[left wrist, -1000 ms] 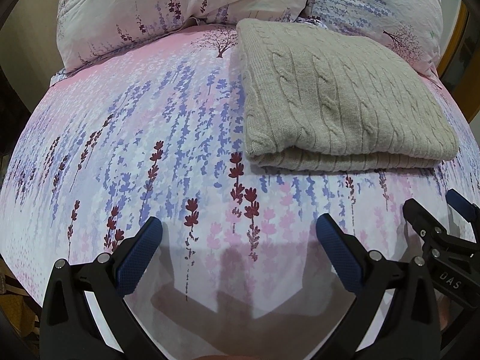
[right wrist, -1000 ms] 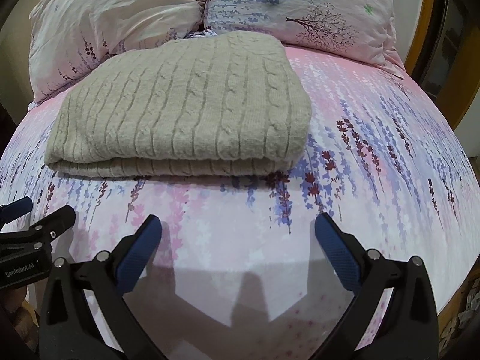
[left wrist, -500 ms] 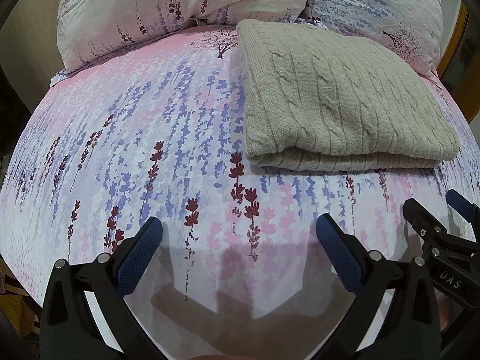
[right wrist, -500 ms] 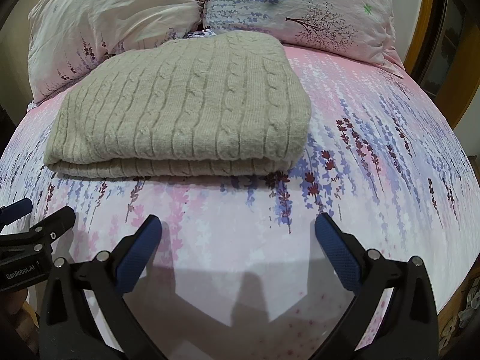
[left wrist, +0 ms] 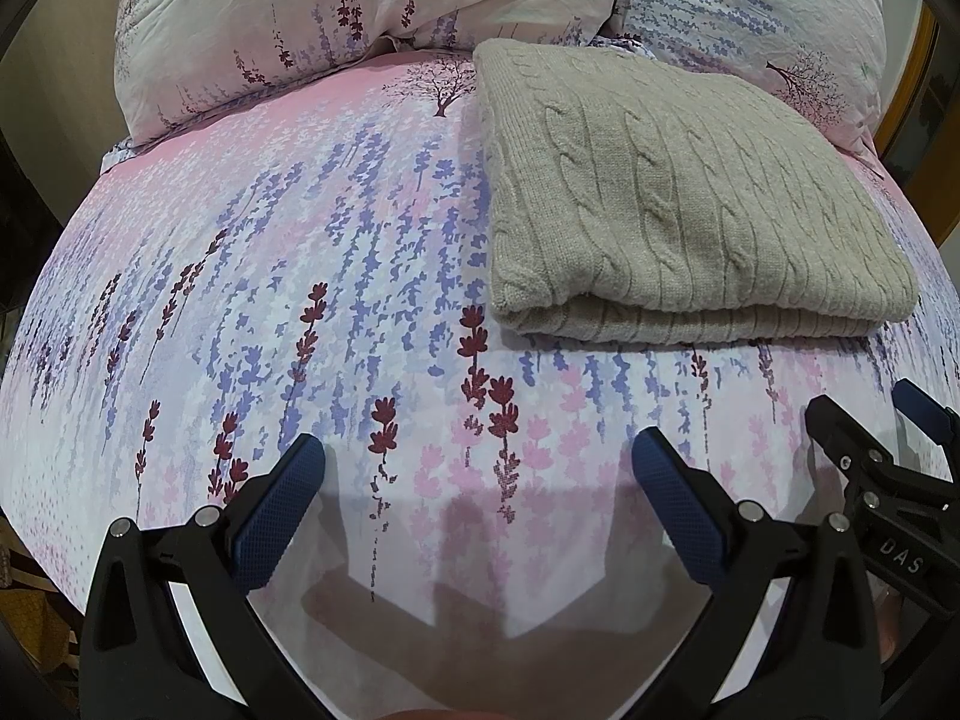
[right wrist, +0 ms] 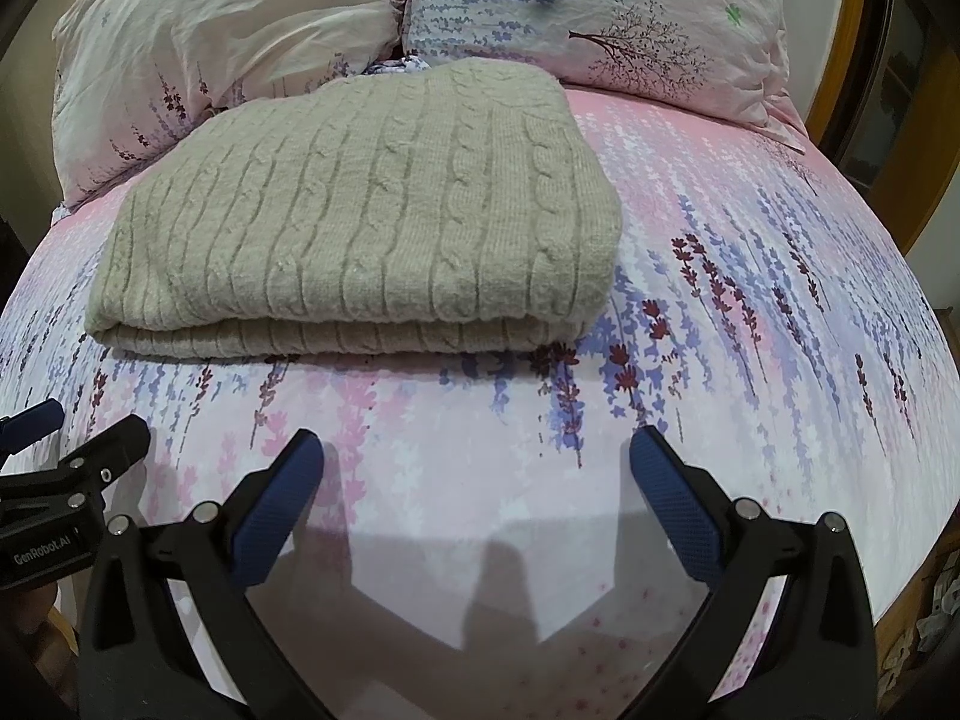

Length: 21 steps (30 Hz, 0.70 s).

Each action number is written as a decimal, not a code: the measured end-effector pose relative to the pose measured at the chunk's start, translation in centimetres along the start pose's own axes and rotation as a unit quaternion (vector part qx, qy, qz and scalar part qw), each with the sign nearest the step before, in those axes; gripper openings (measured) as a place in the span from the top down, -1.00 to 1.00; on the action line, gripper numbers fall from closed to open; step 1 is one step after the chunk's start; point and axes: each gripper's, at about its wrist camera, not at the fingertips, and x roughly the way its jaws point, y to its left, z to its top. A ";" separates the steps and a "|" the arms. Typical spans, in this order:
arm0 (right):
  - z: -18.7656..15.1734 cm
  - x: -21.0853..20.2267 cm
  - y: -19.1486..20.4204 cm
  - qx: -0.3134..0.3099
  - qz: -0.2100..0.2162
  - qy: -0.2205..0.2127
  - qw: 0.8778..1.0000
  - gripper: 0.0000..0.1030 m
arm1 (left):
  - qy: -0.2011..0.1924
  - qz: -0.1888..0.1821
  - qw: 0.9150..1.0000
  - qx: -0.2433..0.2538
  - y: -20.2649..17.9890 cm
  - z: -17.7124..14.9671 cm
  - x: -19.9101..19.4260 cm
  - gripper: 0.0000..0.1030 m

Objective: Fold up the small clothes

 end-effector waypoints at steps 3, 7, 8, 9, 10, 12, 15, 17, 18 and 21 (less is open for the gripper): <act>0.0 0.0 0.0 -0.001 0.000 0.001 1.000 -0.97 | 0.000 0.000 1.000 0.000 0.0 0.0 0.0 -0.97; 0.0 0.0 -0.1 0.000 0.000 0.004 1.000 -0.97 | 0.000 0.000 1.000 -0.001 0.0 0.0 0.0 -0.97; 0.1 0.1 -0.1 0.000 0.000 0.003 1.000 -0.97 | 0.000 0.000 1.000 -0.001 0.0 0.0 0.0 -0.97; 0.1 0.1 -0.1 0.000 0.000 0.003 1.000 -0.97 | 0.000 0.000 1.000 -0.001 0.0 0.0 0.0 -0.97; 0.1 0.1 -0.1 0.000 0.000 0.003 1.000 -0.97 | 0.000 0.000 1.000 -0.001 -0.1 0.0 0.0 -0.97; 0.1 0.1 -0.1 0.000 0.000 0.004 1.000 -0.97 | 0.001 0.000 1.000 -0.001 -0.1 0.0 0.0 -0.97; 0.1 0.1 -0.1 0.000 0.001 0.003 1.000 -0.97 | 0.001 0.000 1.000 -0.001 0.0 0.0 0.0 -0.97; 0.1 0.1 -0.1 -0.001 0.001 0.003 1.000 -0.97 | 0.001 0.000 1.000 -0.002 0.0 0.0 0.0 -0.97; 0.1 0.1 -0.1 -0.001 0.001 0.002 1.000 -0.97 | 0.002 0.000 1.000 -0.002 0.0 0.0 0.0 -0.97; 0.0 0.1 -0.1 -0.001 0.001 0.002 1.000 -0.97 | 0.003 0.000 1.000 -0.001 0.1 0.0 0.0 -0.97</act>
